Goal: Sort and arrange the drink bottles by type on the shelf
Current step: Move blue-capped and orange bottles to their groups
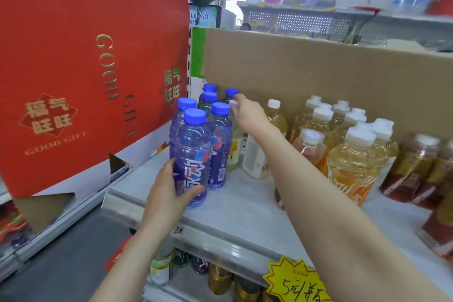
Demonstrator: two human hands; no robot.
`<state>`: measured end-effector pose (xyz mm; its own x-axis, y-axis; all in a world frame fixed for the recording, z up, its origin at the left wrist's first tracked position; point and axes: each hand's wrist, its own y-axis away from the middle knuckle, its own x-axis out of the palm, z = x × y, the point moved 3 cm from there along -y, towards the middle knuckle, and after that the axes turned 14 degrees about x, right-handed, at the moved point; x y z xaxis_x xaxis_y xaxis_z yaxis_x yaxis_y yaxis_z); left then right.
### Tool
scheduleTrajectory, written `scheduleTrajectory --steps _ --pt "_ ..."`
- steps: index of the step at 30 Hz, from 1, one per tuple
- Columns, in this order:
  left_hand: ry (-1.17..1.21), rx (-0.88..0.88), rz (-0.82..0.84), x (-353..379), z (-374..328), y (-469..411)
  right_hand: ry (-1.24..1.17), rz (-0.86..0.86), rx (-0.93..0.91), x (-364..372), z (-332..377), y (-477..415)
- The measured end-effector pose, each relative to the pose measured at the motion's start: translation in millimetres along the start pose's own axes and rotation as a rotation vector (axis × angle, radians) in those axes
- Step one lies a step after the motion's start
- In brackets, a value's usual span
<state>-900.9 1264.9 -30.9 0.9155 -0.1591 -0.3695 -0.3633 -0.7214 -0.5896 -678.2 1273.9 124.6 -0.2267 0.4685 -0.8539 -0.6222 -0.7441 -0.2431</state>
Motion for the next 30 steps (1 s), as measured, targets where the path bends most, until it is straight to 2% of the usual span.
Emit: scheduleTrajectory --steps 4,9,12,15,17,19,21,24,26,30 --pt "-0.004 -0.002 -0.004 1.5 -0.1 -1.0 -0.068 -0.103 0.013 0.5 -7.7 15.5" --pt "-0.026 -0.022 -0.021 3.6 0.0 1.5 -0.152 -0.153 0.030 -18.7 -30.2 61.5" --pt "-0.127 -0.055 -0.164 4.4 -17.4 13.2 -0.210 -0.182 -0.007 -32.8 -47.4 96.4" --pt "-0.216 0.126 -0.351 11.5 -53.7 34.4 -0.311 -0.171 -0.054 -39.9 -60.2 128.3" --pt "-0.106 0.211 -0.250 26.8 -70.0 41.7 -0.363 -0.163 -0.091 -43.6 -61.5 145.1" --pt "0.020 0.172 -0.006 45.5 -77.8 41.9 -0.403 -0.159 -0.134 -44.5 -57.6 158.5" --pt "0.121 0.152 0.133 57.4 -80.2 41.4 -0.455 -0.123 -0.191 -41.8 -49.8 169.0" --pt "0.247 0.133 0.115 54.9 -79.3 43.3 -0.511 -0.022 -0.233 -36.4 -41.0 168.3" --pt "0.299 0.109 0.063 48.9 -75.9 45.8 -0.601 0.030 -0.144 -36.6 -40.2 151.1" --pt "0.354 0.076 -0.061 34.3 -74.4 48.5 -0.547 -0.250 0.119 -42.9 -49.6 81.3"
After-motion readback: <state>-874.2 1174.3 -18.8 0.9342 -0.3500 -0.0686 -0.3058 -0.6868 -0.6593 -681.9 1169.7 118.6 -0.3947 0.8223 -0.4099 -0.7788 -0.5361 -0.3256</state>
